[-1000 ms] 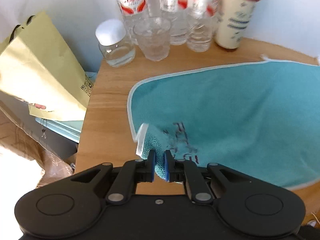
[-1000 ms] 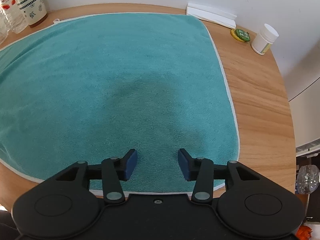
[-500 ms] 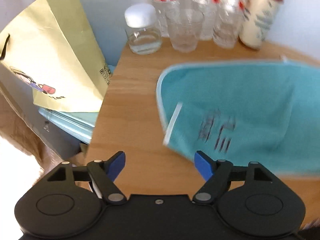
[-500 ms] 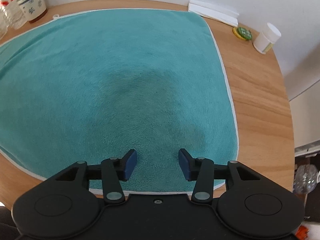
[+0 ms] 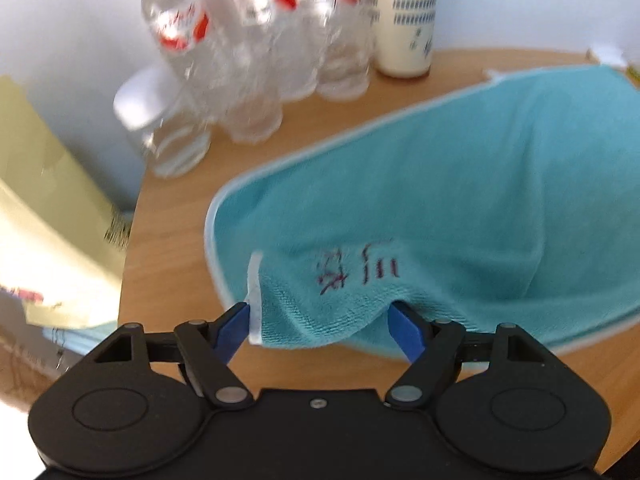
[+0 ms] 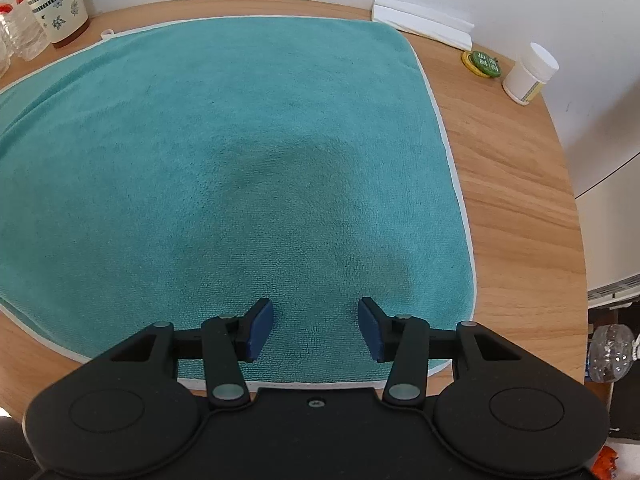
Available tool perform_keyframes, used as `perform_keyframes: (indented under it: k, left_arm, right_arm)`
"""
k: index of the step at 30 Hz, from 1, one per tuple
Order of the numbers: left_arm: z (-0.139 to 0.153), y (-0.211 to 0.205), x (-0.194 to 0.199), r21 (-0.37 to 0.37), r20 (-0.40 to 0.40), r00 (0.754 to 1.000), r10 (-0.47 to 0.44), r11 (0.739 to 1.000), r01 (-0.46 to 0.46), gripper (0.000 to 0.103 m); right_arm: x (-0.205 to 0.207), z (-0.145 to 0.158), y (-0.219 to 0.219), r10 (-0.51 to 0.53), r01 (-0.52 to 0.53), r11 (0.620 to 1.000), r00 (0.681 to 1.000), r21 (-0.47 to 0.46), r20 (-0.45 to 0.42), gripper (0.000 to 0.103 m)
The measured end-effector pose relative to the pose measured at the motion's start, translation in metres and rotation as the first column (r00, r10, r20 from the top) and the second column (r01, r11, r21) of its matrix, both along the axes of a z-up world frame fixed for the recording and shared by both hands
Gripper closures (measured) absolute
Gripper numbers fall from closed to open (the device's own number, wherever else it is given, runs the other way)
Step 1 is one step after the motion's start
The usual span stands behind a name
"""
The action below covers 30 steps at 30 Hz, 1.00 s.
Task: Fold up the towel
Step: 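Fold the pinched edge over the towel with the left gripper and release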
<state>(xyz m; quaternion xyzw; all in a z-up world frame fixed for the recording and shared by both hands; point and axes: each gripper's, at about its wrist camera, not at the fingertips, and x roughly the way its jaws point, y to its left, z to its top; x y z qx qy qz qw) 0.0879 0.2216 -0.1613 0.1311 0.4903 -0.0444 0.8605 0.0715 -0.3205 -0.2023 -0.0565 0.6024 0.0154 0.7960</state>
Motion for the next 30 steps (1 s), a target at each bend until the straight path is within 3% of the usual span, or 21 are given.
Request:
perform_keyframes:
  k: [8,10,20,27,29,30]
  left_arm:
    - [-0.021,-0.012,0.031,-0.003,-0.052,0.999,-0.005,1.0,0.005,0.026]
    - [-0.025,-0.013,0.035,-0.023,-0.078,0.997,0.009,1.0,-0.011,0.03]
    - [-0.006,0.015,0.003,-0.102,-0.12,0.984,0.133,0.984,-0.145,0.03]
    - [-0.014,-0.003,-0.013,-0.088,-0.107,0.991,0.074,0.993,-0.084,0.03]
    - [-0.018,-0.003,-0.006,-0.106,-0.116,0.989,0.09,0.989,-0.103,0.032]
    - [-0.02,-0.002,-0.004,-0.124,-0.119,0.988,0.097,0.986,-0.112,0.044]
  right_arm:
    - [0.002,0.0,0.004,0.009,-0.009,1.0,1.0,-0.011,-0.006,0.051]
    - [0.002,0.0,0.004,0.014,-0.014,1.0,1.0,-0.012,-0.011,0.051]
    - [0.003,-0.001,-0.003,0.008,-0.008,1.0,1.0,0.012,-0.016,0.05]
    - [0.003,-0.002,-0.008,-0.005,0.006,0.999,1.0,0.033,-0.016,0.05]
    - [0.003,-0.002,-0.007,0.001,0.0,1.0,1.0,0.027,-0.014,0.05]
    - [0.003,-0.002,-0.006,0.004,-0.003,1.0,1.0,0.024,-0.012,0.05]
